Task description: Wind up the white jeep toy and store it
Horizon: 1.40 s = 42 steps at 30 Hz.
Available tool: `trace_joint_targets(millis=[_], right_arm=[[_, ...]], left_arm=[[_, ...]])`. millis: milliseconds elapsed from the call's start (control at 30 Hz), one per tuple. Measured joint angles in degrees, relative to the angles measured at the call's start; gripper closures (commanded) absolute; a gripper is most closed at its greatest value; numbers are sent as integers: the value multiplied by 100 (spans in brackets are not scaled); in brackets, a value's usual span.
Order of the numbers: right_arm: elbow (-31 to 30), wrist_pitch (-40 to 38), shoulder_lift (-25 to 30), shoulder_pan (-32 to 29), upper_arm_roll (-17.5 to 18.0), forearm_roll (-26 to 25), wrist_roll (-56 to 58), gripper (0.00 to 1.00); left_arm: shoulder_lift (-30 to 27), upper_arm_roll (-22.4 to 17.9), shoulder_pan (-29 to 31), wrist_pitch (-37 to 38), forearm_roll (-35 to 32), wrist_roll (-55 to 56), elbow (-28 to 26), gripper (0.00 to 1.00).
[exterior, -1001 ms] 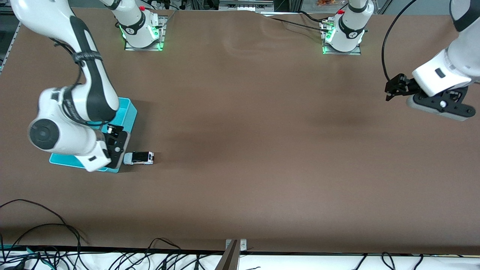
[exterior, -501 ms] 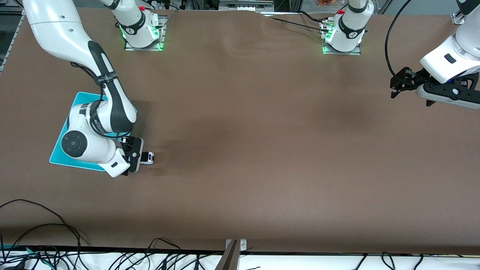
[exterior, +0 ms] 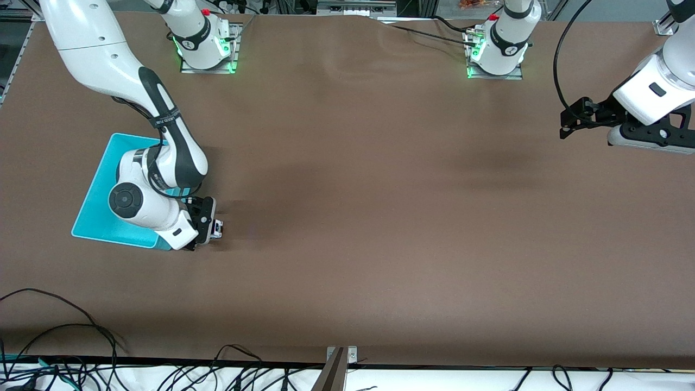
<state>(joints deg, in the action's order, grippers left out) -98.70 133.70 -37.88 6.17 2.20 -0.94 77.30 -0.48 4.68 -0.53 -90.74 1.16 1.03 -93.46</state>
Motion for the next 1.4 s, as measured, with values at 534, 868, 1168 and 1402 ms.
trace_joint_targets(millis=[534, 868, 1168, 1402], right_arm=[[12, 33, 60, 16, 87, 0, 86, 85], [101, -100, 410, 44, 228, 4, 33, 85], [502, -980, 770, 25, 210, 4, -124, 85], [783, -1670, 1049, -48, 116, 4, -137, 84]], left_arm=[[21, 10, -13, 103, 47, 336, 77, 0], [28, 1, -11, 103, 84, 336, 77, 0], [32, -5, -7, 105, 88, 336, 79, 0], [32, -6, -3, 105, 89, 336, 106, 0]])
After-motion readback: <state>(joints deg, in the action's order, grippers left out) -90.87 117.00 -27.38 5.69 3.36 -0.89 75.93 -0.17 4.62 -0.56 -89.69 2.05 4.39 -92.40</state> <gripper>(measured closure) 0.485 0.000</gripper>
